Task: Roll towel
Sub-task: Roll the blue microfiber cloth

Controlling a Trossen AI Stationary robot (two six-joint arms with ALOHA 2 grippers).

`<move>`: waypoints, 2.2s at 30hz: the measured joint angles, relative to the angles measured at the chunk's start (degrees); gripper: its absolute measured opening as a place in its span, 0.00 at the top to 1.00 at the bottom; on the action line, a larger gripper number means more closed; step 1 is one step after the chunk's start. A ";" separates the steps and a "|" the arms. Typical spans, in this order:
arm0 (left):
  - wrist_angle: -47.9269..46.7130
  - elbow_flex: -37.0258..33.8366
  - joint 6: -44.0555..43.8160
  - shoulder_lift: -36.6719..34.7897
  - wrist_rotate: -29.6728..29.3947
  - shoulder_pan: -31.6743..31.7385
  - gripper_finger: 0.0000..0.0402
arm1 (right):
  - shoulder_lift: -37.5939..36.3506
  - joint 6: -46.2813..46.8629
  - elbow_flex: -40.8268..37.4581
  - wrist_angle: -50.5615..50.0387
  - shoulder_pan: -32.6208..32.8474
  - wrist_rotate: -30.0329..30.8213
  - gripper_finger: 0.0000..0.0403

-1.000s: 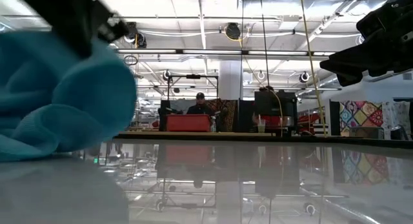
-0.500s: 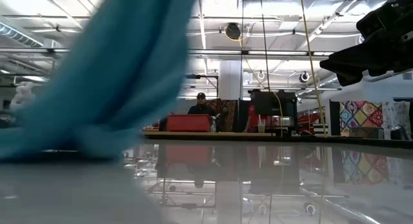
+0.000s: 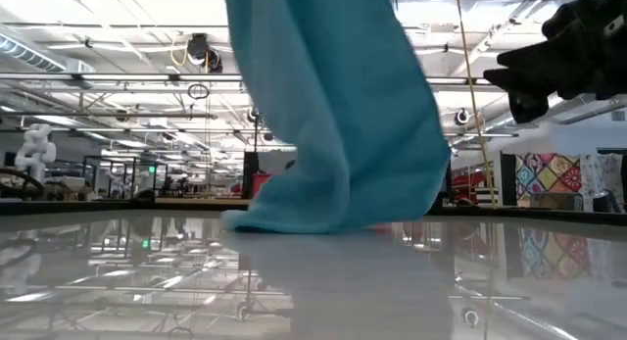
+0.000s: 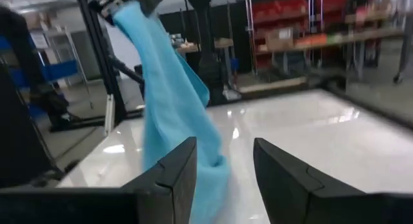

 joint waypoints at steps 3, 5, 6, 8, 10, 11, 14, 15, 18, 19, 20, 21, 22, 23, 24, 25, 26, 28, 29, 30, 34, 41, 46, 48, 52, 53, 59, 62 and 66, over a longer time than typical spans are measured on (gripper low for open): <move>-4.11 -0.83 -3.24 2.08 0.11 0.94 1.00 | 1.45 0.81 0.00 -3.18 0.00 -0.88 0.64; -6.09 -1.12 -4.64 3.67 -0.93 1.35 1.00 | 3.17 0.98 0.00 -5.64 0.13 -2.77 0.64; -7.10 -1.12 -5.29 4.53 -1.85 1.44 1.00 | 4.33 1.46 0.00 -6.41 0.30 -3.33 0.64; -7.61 -1.12 -5.57 5.97 -3.23 1.71 1.00 | 7.13 2.14 0.00 -6.97 1.10 -3.29 0.63; -7.59 -1.14 -5.58 6.83 -3.67 2.18 1.00 | 10.29 2.29 0.00 -6.21 2.21 -3.06 0.62; -7.57 -1.14 -5.57 7.06 -3.83 2.42 1.00 | 11.94 2.27 0.00 -5.33 2.72 -2.80 0.60; -7.44 -1.14 -5.60 7.15 -5.99 3.12 1.00 | 17.15 2.19 -0.01 -1.55 4.29 -0.18 0.54; -7.20 -1.14 -5.62 7.15 -7.34 3.26 1.00 | 18.95 2.06 -0.02 0.08 4.69 0.90 0.51; -5.88 -1.14 -5.61 6.68 -10.71 3.34 1.00 | 24.37 1.57 -0.02 5.93 5.37 2.36 0.43; -4.89 -1.12 -5.56 6.55 -11.20 3.34 1.00 | 26.18 1.47 -0.02 7.93 5.47 2.89 0.41; -4.12 -1.12 -5.34 6.36 -11.71 3.34 1.00 | 28.07 1.50 -0.02 9.78 5.46 3.06 0.39; -3.90 -1.10 -5.09 6.09 -11.80 3.34 1.00 | 29.93 1.66 -0.02 11.77 5.44 3.16 0.37; -3.83 -1.11 -4.86 5.99 -11.80 3.34 1.00 | 32.01 1.71 -0.02 14.18 5.44 3.17 0.36; -3.22 -1.10 -4.58 5.95 -11.88 3.37 1.00 | 34.04 1.77 -0.02 16.31 5.44 3.19 0.36; -2.32 -1.10 -4.26 5.91 -12.16 3.39 1.00 | 35.96 1.87 -0.02 17.99 5.44 3.19 0.35; -1.81 -1.10 -4.17 5.90 -12.63 3.39 1.00 | 38.06 2.23 -0.02 19.89 5.44 3.23 0.36; -1.60 -1.09 -4.15 5.90 -13.15 3.41 1.00 | 40.22 2.68 -0.02 22.07 5.44 3.56 0.36; -0.99 -1.09 -4.00 5.90 -13.98 3.41 1.00 | 44.28 3.46 -0.02 25.30 5.44 4.37 0.37; -0.92 -1.09 -3.94 5.90 -14.38 3.51 1.00 | 46.38 3.85 0.05 26.83 5.44 4.51 0.37; -0.92 -1.11 -3.94 5.88 -14.62 3.57 1.00 | 48.52 4.06 0.47 27.50 5.44 4.58 0.38; 0.17 -1.09 -3.78 5.88 -14.72 4.03 1.00 | 56.90 4.67 4.28 28.64 5.45 4.50 0.39; 2.11 -1.09 -3.08 5.86 -14.78 4.31 1.00 | 71.89 1.29 14.35 28.38 5.88 4.44 0.41; 2.40 -1.09 -3.08 5.86 -14.75 4.31 1.00 | 80.75 0.32 20.05 26.93 5.73 4.72 0.44; 2.38 -1.09 -3.07 5.86 -14.75 4.26 1.00 | 83.68 0.33 21.49 26.61 5.50 5.00 0.46; 2.36 -1.09 -2.60 5.86 -14.73 4.21 1.00 | 87.70 0.56 23.86 26.92 5.38 5.40 0.51; 2.33 -1.09 -2.57 5.86 -14.71 4.20 1.00 | 88.27 0.58 24.30 27.25 5.38 5.61 0.53; 0.38 -1.07 -2.63 5.86 -14.59 4.20 1.00 | 88.74 0.39 24.74 27.48 5.38 5.21 0.68; -0.61 -1.07 -2.80 5.86 -14.54 4.20 1.00 | 88.65 0.06 24.74 27.43 5.38 4.79 0.77; -0.70 -1.07 -3.77 5.86 -14.27 4.14 1.00 | 88.65 -0.27 24.74 27.43 5.38 4.51 0.87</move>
